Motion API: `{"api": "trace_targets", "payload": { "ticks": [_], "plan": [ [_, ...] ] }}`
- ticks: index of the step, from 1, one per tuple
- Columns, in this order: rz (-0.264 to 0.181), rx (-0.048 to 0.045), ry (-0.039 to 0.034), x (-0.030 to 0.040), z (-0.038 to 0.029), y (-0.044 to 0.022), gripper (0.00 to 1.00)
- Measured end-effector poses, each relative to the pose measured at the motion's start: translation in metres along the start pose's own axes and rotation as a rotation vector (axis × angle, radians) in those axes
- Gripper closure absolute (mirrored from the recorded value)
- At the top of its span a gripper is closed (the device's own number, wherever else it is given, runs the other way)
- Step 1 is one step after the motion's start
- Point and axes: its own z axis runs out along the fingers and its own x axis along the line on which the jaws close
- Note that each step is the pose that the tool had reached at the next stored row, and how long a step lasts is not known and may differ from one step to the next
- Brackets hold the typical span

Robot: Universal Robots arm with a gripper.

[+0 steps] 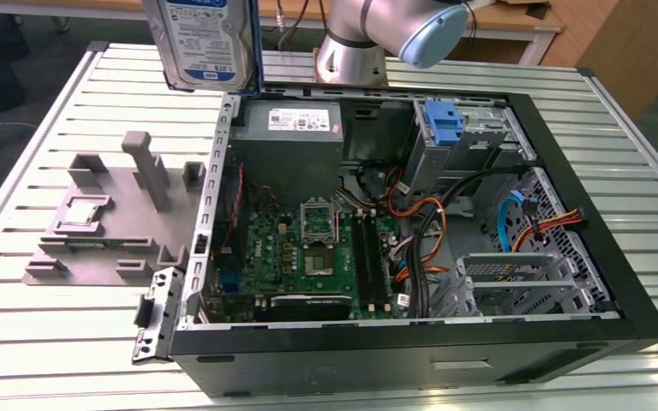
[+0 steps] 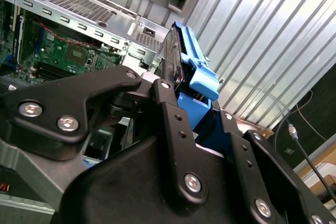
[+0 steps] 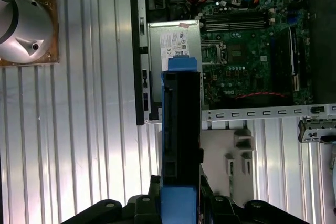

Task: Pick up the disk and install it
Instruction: 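Pick up the disk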

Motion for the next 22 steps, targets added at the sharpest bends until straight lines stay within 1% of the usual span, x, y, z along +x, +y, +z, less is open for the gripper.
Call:
{"api": "trace_targets", "payload": {
  "ticks": [6,7,13,22],
  "plan": [
    [0.010,-0.0011,-0.0084,-0.0050,-0.0001,0.0004,0.64],
    [0.014,-0.0014,-0.0103,-0.0072,-0.0002,0.0006,0.64],
    [0.025,-0.0022,-0.0143,-0.0119,-0.0004,0.0016,0.64],
    [0.030,-0.0024,-0.0148,-0.0121,-0.0003,0.0136,0.64]
  ]
}}
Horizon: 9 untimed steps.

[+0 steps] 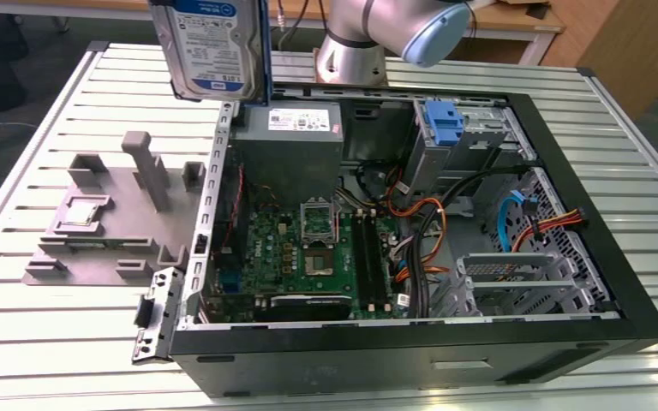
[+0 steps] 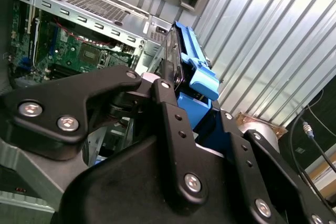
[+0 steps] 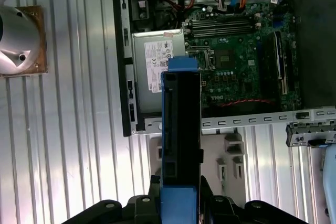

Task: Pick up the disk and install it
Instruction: 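Pick up the disk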

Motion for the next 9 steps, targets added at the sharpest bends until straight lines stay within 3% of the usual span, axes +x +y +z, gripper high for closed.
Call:
{"api": "trace_targets", "payload": {
  "ticks": [9],
  "plan": [
    [0.002,-0.0001,0.0000,0.0009,0.0001,0.0122,0.64]
  ]
}}
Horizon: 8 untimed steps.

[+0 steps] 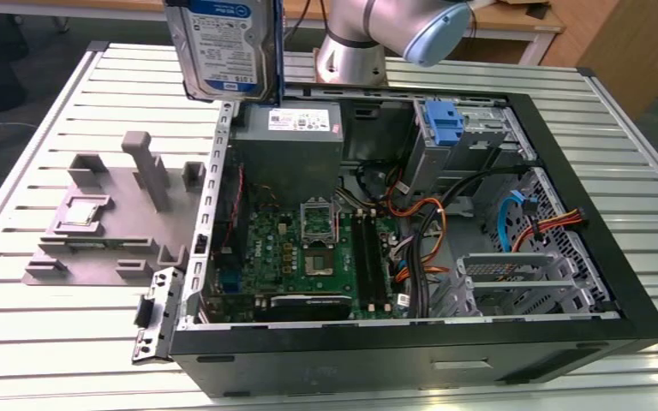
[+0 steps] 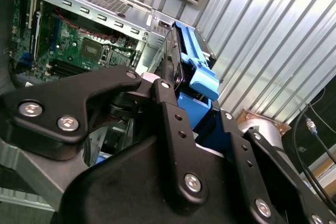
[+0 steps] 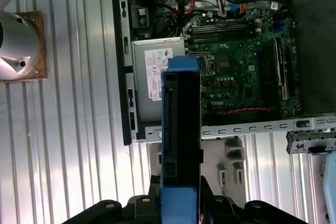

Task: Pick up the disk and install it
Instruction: 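Pick up the disk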

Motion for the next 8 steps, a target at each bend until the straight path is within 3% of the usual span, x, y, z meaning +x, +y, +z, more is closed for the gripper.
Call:
{"api": "trace_targets", "payload": {
  "ticks": [8],
  "plan": [
    [0.001,-0.0001,0.0000,0.0009,0.0002,0.0106,0.64]
  ]
}}
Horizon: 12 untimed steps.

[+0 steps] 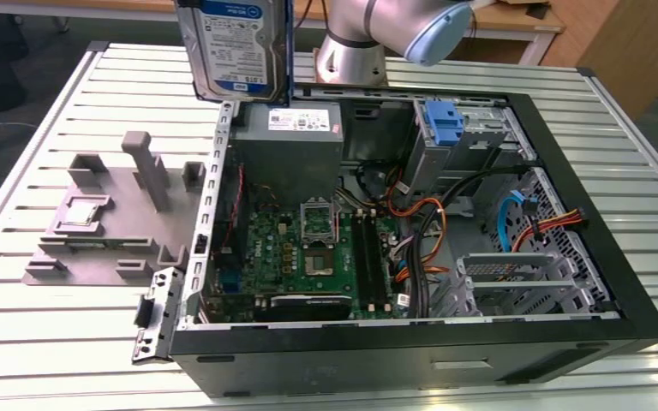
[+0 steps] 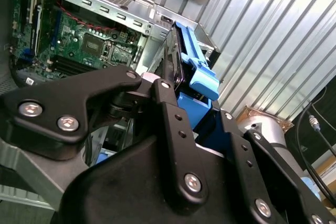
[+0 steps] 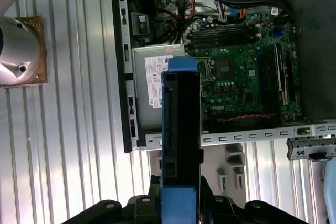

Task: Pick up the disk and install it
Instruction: 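Pick up the disk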

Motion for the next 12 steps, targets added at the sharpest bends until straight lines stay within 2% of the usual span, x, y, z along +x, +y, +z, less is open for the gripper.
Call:
{"api": "trace_targets", "payload": {
  "ticks": [12],
  "plan": [
    [0.004,-0.0001,-0.0001,0.0010,0.0001,0.0137,0.64]
  ]
}}
